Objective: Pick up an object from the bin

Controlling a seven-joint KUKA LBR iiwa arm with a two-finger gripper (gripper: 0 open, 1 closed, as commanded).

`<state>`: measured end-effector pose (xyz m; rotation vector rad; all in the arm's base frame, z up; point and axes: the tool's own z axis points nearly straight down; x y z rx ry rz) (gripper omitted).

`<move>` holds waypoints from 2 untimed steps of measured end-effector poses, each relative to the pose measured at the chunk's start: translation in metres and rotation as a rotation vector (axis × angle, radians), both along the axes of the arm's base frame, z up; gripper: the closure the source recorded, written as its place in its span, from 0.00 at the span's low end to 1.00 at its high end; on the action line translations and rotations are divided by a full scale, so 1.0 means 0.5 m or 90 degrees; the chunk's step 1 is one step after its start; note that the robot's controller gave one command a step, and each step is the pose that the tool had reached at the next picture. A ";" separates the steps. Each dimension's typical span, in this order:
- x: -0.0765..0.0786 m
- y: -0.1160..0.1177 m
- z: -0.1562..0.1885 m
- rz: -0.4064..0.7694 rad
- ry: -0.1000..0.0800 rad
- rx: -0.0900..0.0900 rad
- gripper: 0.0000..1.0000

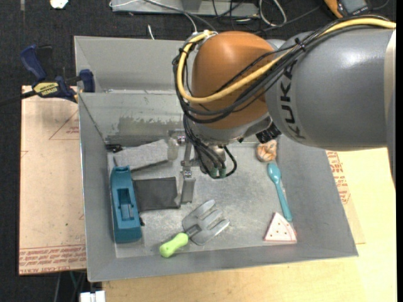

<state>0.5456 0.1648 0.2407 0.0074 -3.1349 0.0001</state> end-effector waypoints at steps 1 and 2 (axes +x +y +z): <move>0.003 -0.002 0.010 -0.003 -0.005 0.001 0.00; 0.015 -0.013 -0.161 -0.016 -0.007 0.002 0.00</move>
Offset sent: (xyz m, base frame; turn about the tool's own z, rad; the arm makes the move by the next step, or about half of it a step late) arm 0.0118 -0.0134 -0.1707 0.0512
